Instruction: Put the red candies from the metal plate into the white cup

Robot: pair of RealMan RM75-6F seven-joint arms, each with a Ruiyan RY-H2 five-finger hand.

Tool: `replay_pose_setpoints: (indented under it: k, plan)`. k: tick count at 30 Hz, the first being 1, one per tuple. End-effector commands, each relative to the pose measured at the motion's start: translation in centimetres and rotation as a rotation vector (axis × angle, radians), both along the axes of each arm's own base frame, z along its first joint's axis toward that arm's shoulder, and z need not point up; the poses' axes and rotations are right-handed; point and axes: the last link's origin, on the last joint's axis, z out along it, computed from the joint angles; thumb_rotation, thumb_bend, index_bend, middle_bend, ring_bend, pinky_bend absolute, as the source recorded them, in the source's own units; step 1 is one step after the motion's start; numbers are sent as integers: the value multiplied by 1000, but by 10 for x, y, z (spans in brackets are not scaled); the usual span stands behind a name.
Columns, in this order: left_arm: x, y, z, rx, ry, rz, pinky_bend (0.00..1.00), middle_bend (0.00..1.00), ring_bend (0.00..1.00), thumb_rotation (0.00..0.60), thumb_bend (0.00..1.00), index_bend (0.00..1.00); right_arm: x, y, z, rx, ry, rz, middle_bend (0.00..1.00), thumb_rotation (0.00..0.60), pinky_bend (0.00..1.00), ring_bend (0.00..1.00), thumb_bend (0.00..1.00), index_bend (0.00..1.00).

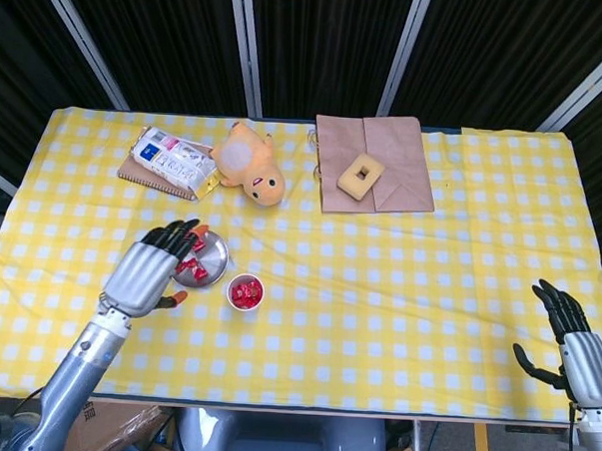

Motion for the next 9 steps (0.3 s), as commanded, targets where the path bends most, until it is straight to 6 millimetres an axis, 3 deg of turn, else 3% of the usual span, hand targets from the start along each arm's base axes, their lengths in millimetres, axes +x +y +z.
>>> replay_pose_setpoints:
  k: [1,9]
  plan:
    - [-61,-45,21,95,-1,48,37,0,0,600,150,0,-1,0,-1,-18,32,5,0,600,0,0,424,0]
    - [-119,-83,39,173,22,109,13,0,0,600,144,0,-2,0,-7,-45,79,-2,0,600,0,0,423,0]
